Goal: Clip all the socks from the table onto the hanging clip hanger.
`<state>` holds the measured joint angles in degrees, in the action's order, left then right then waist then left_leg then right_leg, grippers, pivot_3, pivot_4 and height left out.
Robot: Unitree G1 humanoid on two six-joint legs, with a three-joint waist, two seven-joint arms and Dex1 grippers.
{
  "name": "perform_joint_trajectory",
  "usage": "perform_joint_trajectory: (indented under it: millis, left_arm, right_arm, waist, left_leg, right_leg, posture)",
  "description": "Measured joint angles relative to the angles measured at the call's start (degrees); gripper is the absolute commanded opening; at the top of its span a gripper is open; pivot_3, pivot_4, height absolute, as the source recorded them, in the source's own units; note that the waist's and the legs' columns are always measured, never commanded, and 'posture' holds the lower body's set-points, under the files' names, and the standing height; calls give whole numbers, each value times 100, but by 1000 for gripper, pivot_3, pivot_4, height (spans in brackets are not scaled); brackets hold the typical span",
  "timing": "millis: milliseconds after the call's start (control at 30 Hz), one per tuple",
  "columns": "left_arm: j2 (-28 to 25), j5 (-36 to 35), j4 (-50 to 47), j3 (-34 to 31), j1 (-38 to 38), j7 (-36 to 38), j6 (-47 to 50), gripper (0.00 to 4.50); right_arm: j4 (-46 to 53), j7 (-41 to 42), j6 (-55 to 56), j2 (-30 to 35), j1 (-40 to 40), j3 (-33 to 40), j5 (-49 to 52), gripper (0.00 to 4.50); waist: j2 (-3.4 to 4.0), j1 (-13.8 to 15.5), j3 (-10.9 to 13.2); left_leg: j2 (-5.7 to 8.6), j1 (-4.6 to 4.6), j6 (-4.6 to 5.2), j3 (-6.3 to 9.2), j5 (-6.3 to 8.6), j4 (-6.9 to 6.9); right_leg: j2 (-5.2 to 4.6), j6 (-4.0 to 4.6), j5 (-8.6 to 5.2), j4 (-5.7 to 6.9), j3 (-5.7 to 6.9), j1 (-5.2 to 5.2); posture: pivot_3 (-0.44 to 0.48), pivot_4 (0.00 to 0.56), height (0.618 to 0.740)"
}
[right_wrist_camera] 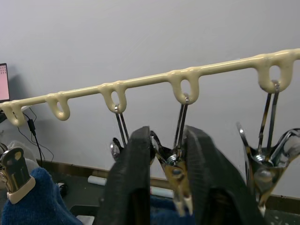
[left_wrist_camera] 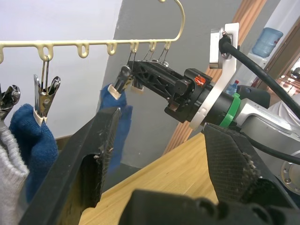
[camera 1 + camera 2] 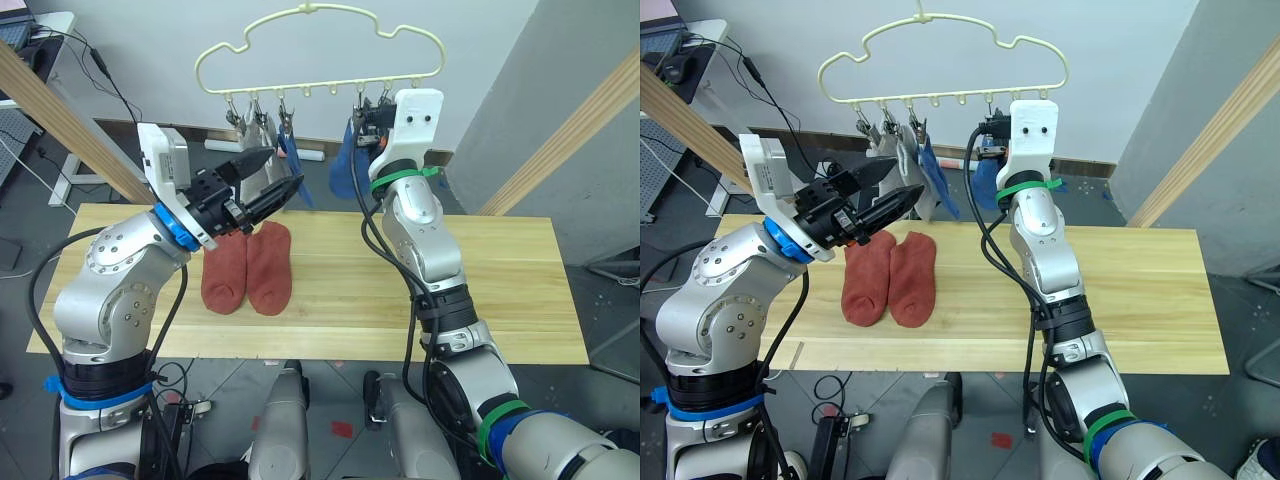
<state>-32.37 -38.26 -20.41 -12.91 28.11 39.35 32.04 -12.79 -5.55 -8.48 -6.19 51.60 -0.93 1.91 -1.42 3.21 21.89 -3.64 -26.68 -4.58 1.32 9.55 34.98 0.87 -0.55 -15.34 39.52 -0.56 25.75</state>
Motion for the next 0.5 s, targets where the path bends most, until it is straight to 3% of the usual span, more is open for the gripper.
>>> perform_joint_trajectory:
  millis: [67, 333, 500]
  left_arm:
    - [0, 0, 0, 0, 0, -5, 0, 3232]
    - [2, 2, -1, 1, -18, -17, 0, 3232]
    - [-300, 285, -30, 161, -608, -102, 126, 3232]
  right_arm:
    - [0, 1, 6, 25, 20, 48, 4, 25]
    - [19, 75, -101, 114, 46, 204, 152, 25]
    - [271, 695, -967, 436, 150, 237, 638, 25]
  waist:
    - [0, 0, 0]
    - [0, -1, 0]
    - [2, -16, 1]
  left_leg:
    - [0, 0, 0, 0, 0, 0]
    - [0, 1, 3, -1, 1, 1]
    - [1, 10, 11, -7, 6, -1]
  right_leg:
    - [0, 0, 0, 1, 0, 0]
    - [0, 0, 0, 2, -1, 0]
    - [-1, 1, 0, 7, -11, -1]
  posture:
    - [226, 388, 740]
    - [210, 394, 740]
    - [183, 406, 740]
